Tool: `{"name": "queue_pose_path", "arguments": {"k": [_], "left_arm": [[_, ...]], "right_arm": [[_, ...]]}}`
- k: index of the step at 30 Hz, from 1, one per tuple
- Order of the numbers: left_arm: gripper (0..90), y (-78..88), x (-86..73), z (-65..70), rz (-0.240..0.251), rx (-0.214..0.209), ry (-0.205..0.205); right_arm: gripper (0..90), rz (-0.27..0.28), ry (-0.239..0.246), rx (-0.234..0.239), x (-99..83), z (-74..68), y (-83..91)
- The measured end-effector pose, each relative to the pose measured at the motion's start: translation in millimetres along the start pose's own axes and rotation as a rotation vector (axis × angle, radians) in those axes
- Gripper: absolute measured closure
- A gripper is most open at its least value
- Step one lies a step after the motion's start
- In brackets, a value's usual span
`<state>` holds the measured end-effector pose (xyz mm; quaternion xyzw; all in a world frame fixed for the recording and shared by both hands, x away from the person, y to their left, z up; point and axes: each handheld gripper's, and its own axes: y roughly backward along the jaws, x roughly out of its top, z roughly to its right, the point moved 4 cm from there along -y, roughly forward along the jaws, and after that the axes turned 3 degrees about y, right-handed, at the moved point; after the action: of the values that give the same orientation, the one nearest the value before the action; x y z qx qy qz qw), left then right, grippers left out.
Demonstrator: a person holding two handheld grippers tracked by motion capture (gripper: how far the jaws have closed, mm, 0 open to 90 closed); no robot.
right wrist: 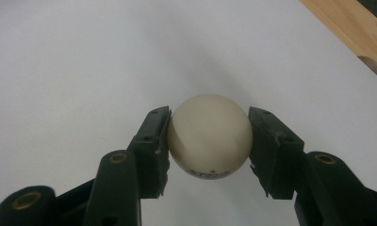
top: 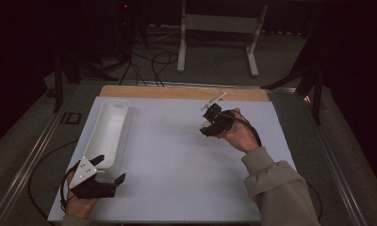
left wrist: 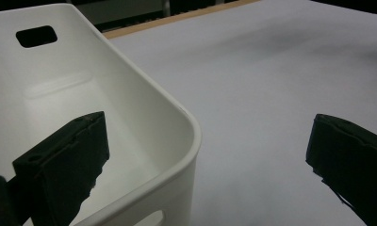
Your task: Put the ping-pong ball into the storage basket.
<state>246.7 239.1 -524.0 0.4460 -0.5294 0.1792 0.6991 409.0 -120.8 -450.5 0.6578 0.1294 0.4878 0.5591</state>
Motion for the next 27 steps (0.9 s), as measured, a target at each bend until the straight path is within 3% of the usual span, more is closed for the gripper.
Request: {"name": "queue_pose_path", "arguments": {"k": [27], "left_arm": [[0.5,-0.1,0.0,0.0,-0.001,0.000,0.000]], "right_arm": [[51.1,0.006,0.018,0.026,12.0,-12.7,-2.7]]}}
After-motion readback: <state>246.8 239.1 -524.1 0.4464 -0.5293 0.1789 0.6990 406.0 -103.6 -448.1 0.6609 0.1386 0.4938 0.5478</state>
